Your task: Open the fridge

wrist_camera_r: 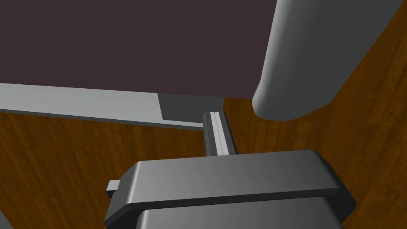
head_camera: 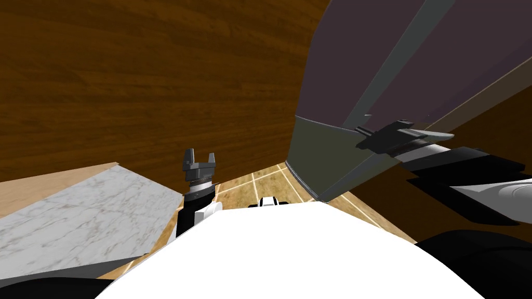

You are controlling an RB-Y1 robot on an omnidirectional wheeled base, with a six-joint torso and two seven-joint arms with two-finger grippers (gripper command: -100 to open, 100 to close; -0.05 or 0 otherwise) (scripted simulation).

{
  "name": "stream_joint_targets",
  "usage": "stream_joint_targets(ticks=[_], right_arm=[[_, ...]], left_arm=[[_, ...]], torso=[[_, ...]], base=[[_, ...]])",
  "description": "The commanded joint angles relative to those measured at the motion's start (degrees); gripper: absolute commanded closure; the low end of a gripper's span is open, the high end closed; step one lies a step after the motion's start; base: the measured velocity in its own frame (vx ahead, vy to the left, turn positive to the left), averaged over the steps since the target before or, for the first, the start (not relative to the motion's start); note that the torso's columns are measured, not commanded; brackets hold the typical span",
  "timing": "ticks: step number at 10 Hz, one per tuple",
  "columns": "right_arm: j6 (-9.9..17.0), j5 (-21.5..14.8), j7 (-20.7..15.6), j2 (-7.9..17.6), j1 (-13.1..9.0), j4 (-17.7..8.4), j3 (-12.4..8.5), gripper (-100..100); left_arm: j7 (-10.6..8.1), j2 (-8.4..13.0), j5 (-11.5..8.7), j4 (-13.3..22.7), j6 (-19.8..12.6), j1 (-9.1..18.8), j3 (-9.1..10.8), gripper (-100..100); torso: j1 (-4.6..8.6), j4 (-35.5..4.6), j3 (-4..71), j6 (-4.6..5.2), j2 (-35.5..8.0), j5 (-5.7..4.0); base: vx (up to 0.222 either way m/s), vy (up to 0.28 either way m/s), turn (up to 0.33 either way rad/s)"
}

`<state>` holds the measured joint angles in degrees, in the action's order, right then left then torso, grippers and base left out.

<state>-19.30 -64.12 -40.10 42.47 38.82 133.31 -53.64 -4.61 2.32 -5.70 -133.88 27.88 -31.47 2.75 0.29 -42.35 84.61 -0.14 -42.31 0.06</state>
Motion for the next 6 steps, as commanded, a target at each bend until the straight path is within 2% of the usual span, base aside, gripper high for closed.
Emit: stream_joint_targets(ticks=[1, 6], right_arm=[[-0.4, 1.4, 2.7, 2.6, 1.2, -1.9, -2.2, -100], [-1.2, 4.2, 7.7, 7.6, 3.4, -5.6, -6.5, -100]], left_arm=[[0.0, 0.0, 0.0, 0.0, 0.0, 0.0, 0.01, 0], [0.0, 0.0, 0.0, 0.0, 0.0, 0.0, 0.01, 0]], torso=[[0.05, 0.1, 0.0, 0.09, 0.1, -0.11], [-0.26, 0.1, 0.1, 0.09, 0.2, -0.06]], base=[[0.082, 0.068, -0.092], [0.094, 0.056, -0.071]])
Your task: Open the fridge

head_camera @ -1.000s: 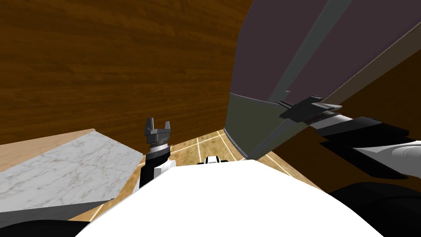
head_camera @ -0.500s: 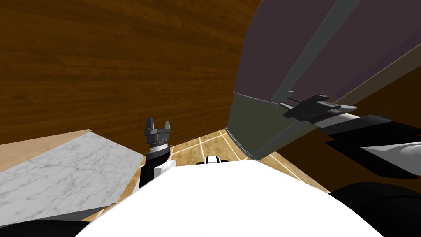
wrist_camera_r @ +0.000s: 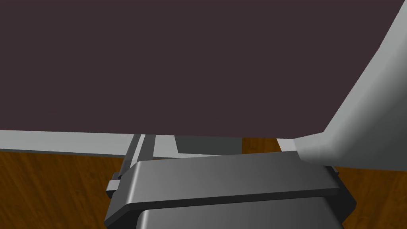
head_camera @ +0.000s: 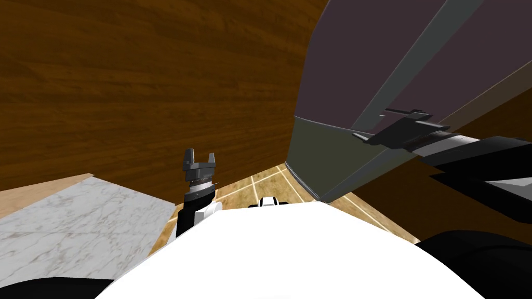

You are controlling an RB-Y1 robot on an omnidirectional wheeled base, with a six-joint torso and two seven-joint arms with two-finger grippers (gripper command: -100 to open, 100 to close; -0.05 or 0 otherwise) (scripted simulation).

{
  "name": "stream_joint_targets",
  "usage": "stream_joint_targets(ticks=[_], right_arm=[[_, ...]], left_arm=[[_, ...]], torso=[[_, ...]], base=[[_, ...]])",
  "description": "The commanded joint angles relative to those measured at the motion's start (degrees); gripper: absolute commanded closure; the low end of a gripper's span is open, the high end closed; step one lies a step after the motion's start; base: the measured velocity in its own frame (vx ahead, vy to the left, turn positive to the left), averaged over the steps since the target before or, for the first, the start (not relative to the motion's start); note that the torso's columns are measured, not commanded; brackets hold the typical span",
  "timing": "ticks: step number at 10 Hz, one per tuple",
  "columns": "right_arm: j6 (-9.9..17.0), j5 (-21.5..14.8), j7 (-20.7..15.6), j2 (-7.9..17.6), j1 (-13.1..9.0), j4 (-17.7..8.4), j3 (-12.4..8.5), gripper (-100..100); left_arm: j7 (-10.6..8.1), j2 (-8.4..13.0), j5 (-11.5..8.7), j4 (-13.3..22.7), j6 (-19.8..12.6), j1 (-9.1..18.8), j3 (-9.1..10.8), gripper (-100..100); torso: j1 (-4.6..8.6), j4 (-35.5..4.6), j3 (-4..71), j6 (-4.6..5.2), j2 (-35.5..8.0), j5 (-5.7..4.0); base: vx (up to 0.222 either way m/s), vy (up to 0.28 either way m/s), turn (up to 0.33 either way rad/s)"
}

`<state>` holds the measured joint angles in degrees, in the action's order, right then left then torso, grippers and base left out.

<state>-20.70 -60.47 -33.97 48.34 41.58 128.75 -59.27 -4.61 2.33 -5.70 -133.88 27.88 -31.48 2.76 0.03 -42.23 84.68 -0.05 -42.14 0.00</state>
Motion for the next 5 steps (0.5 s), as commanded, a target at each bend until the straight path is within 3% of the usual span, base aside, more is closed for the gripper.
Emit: stream_joint_targets(ticks=[1, 2, 3, 5], right_arm=[[0.0, 1.0, 2.5, 2.6, 1.0, -1.7, -1.7, -100], [-0.1, 1.7, 3.7, 3.7, 1.5, -2.6, -2.6, -100], [0.0, 1.3, 2.9, 2.9, 1.4, -1.8, -2.2, -100], [1.1, 0.7, 4.6, 4.7, 2.8, -4.4, -3.9, -100]], left_arm=[[0.0, 0.0, 0.0, 0.0, 0.0, 0.0, 0.0, 0], [0.0, 0.0, 0.0, 0.0, 0.0, 0.0, 0.0, 0], [0.0, 0.0, 0.0, 0.0, 0.0, 0.0, 0.0, 0], [0.0, 0.0, 0.0, 0.0, 0.0, 0.0, 0.0, 0]], torso=[[0.0, 0.0, -0.1, 0.03, -0.1, -0.01], [0.02, -0.1, -0.2, 0.05, -0.2, -0.01], [-0.02, -0.1, -0.2, 0.06, -0.2, -0.01], [0.02, -0.1, -0.1, -0.1, -0.2, 0.04]], base=[[0.059, 0.048, -0.063], [0.067, 0.055, -0.082], [0.032, 0.027, -0.019], [-0.015, 0.035, 0.184]])
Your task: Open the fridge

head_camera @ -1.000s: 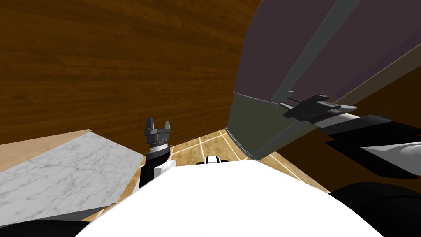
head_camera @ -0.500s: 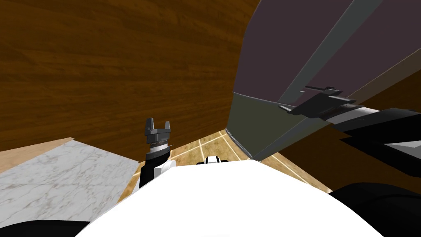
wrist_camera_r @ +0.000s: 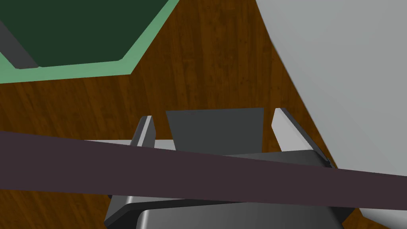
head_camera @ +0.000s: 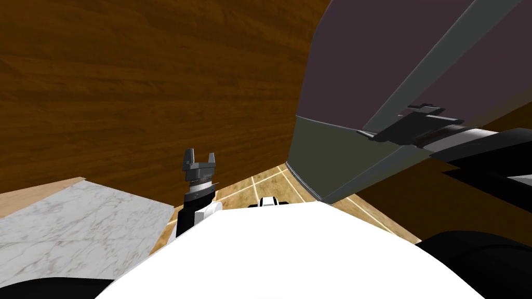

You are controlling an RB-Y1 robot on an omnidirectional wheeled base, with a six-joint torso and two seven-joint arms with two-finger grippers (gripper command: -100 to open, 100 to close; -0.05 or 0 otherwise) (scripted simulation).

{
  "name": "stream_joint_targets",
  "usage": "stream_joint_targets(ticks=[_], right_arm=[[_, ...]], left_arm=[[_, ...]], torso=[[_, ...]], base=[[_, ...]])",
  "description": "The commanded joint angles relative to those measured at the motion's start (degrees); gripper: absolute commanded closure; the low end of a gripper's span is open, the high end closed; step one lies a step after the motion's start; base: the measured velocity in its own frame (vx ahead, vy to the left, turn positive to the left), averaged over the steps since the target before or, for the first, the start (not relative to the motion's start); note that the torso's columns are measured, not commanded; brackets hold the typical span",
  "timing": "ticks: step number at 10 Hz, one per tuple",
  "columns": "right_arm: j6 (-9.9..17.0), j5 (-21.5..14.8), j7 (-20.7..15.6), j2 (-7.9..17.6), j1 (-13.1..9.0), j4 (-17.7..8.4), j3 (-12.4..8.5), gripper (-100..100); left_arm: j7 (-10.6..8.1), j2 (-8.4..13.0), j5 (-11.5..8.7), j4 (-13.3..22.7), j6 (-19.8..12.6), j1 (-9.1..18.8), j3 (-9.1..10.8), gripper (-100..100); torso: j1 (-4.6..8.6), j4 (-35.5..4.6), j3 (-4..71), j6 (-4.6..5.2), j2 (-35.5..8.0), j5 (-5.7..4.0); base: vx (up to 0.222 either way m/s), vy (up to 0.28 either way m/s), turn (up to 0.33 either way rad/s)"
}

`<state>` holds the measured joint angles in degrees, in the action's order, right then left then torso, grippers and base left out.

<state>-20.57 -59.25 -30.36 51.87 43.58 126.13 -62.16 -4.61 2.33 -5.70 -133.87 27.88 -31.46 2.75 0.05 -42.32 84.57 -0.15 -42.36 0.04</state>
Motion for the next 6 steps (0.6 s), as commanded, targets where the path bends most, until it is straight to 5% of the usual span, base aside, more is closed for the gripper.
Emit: stream_joint_targets(ticks=[1, 2, 3, 6], right_arm=[[1.5, -0.8, 1.6, 2.0, 1.3, -2.8, -1.7, -100], [0.8, -0.7, 1.1, 1.6, 1.1, -2.3, -0.6, -100], [0.7, -0.3, 0.6, 0.7, 0.4, -1.0, -0.5, 100], [-0.2, 0.2, 0.0, -0.2, -0.2, 0.2, 0.0, 100]], left_arm=[[0.0, 0.0, 0.0, 0.0, 0.0, 0.0, 0.0, 0], [0.0, 0.0, 0.0, 0.0, 0.0, 0.0, 0.0, 0], [0.0, 0.0, 0.0, 0.0, 0.0, 0.0, 0.01, 0], [0.0, 0.0, 0.0, 0.0, 0.0, 0.0, 0.02, 0]], torso=[[-0.1, 0.0, 0.3, -0.1, 0.3, 0.17], [-0.2, 0.1, 0.5, -0.21, 0.5, 0.29], [-0.22, 0.2, 0.5, -0.02, 0.6, 0.2], [-0.01, 0.0, -0.1, 0.22, -0.1, -0.05]], base=[[-0.035, 0.039, 0.236], [-0.027, 0.011, 0.037], [0.01, -0.026, -0.204], [0.033, -0.032, -0.159]])
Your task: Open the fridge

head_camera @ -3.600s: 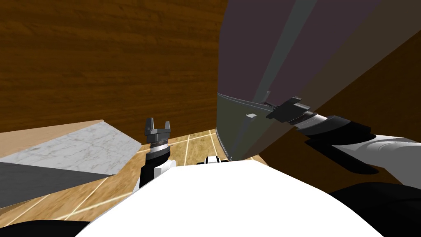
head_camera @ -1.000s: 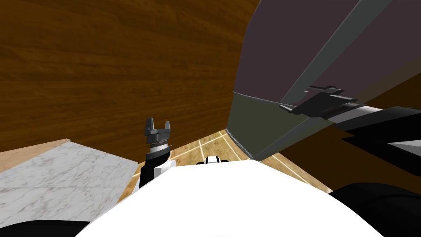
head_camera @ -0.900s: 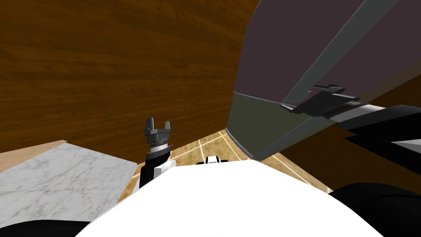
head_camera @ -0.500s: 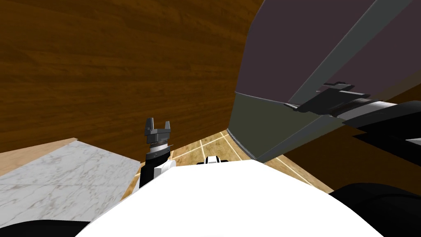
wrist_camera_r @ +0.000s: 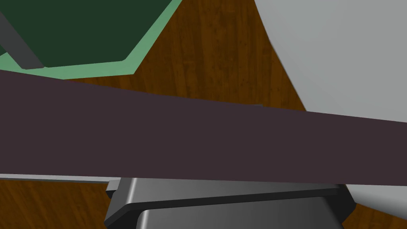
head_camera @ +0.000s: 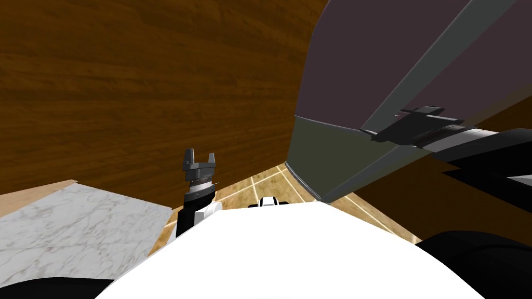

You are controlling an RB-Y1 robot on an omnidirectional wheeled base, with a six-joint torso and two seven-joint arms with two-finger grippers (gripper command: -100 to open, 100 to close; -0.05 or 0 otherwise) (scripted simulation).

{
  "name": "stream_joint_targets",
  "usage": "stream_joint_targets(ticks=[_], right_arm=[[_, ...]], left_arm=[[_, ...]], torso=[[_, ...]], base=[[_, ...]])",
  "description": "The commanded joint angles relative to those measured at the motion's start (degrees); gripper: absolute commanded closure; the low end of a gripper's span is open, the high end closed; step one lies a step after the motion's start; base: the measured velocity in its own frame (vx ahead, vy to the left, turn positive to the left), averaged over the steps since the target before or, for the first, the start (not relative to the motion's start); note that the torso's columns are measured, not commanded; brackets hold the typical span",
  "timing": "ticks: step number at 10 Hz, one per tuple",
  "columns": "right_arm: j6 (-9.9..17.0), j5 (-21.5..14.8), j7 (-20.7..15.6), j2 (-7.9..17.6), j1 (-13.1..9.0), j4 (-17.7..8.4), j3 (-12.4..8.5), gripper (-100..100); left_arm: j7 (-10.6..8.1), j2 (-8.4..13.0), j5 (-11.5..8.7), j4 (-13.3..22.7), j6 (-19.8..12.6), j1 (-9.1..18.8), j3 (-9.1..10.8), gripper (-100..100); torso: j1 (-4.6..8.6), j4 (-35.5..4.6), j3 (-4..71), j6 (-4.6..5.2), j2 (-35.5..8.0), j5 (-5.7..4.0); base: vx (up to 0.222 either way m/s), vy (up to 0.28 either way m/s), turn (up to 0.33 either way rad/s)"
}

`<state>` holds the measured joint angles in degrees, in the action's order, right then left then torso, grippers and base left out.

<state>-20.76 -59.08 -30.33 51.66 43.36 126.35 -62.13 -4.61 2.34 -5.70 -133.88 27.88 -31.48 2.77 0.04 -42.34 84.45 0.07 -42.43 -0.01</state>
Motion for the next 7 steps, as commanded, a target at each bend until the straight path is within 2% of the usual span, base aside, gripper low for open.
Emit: stream_joint_targets(ticks=[1, 2, 3, 4, 5, 6, 7], right_arm=[[1.9, -0.7, 0.6, 0.7, 1.5, -2.7, -0.4, 100], [1.9, -0.7, 0.6, 0.7, 1.5, -3.0, -0.4, 100], [3.8, -1.5, 1.2, 1.5, 3.1, -5.6, -0.9, 100], [3.8, -1.5, 1.2, 1.5, 3.1, -6.1, -0.9, 100], [5.7, -2.3, 1.8, 2.2, 4.6, -8.5, -1.3, 100], [5.7, -2.3, 1.8, 2.2, 4.6, -9.3, -1.3, 100], [7.7, -3.1, 2.4, 3.0, 6.1, -11.7, -1.8, 100]], left_arm=[[0.0, 0.0, 0.0, 0.0, 0.0, 0.0, -0.01, 0], [0.0, 0.0, 0.0, 0.0, 0.0, 0.0, -0.03, 0], [0.0, 0.0, 0.0, 0.0, 0.0, 0.0, -0.02, 0], [0.0, 0.0, 0.0, 0.0, 0.0, 0.0, -0.03, 0], [0.0, 0.0, 0.0, 0.0, 0.0, 0.0, -0.02, 0], [0.0, 0.0, 0.0, 0.0, 0.0, 0.0, -0.03, 0], [0.0, 0.0, 0.0, 0.0, 0.0, 0.0, -0.02, 0]], torso=[[-0.02, 0.0, 0.0, -0.09, 0.0, 0.0], [-0.38, 0.1, 0.1, -0.29, 0.1, 0.0], [-0.31, 0.1, 0.1, -0.17, 0.2, 0.01], [-0.26, 0.2, 0.2, -0.33, 0.3, -0.07], [-0.13, 0.1, 0.3, -0.23, 0.4, 0.02], [-0.22, 0.2, 0.4, -0.46, 0.5, 0.04], [0.01, 0.2, 0.3, -0.36, 0.5, -0.03]], base=[[-0.052, 0.144, 0.31], [-0.066, 0.163, 0.195], [-0.05, 0.198, 0.311], [-0.026, 0.203, 0.143], [-0.031, 0.244, 0.278], [-0.033, 0.19, 0.158], [-0.037, 0.207, 0.265]])
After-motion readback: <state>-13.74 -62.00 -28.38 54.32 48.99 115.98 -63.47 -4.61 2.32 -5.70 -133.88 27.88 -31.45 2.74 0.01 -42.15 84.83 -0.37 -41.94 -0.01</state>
